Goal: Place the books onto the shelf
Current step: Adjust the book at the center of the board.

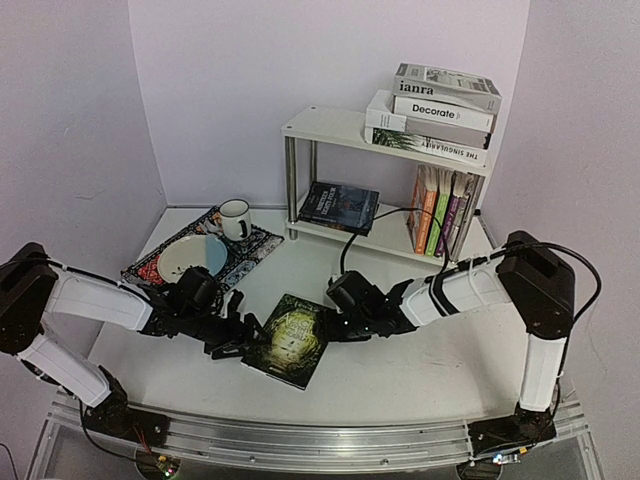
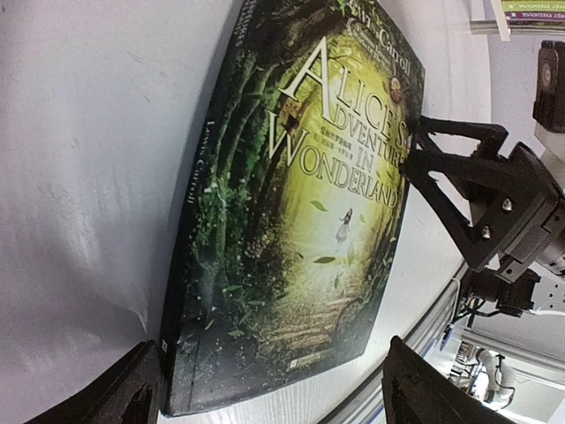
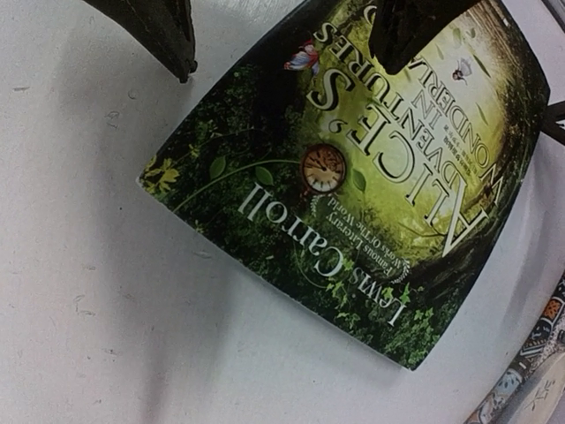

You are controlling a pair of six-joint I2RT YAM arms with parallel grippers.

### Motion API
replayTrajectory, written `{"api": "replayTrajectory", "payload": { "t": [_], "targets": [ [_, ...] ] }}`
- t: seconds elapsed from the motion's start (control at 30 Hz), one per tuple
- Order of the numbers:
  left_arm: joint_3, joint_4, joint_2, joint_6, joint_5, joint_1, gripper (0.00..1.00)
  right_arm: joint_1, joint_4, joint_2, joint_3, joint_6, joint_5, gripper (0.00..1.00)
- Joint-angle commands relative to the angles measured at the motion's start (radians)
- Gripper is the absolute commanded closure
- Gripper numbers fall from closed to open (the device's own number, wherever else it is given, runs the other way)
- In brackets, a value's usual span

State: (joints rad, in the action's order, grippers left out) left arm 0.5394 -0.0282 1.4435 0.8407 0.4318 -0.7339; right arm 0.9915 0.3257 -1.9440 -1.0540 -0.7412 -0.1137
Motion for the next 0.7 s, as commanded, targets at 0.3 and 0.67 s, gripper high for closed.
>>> {"api": "replayTrajectory", "payload": {
  "t": [0.3,0.67],
  "targets": [
    [0.072,-0.156,0.110,0.105,0.008,-0.171,0.13,-0.050,-0.023,-0.104,-0.139,0.061,0.198,0.36],
    [0.168,-0.257,0.193,0.138,-0.056,-0.275,0.12,-0.052,0.011,-0.099,-0.204,0.116,0.269,0.34]
  ]
}}
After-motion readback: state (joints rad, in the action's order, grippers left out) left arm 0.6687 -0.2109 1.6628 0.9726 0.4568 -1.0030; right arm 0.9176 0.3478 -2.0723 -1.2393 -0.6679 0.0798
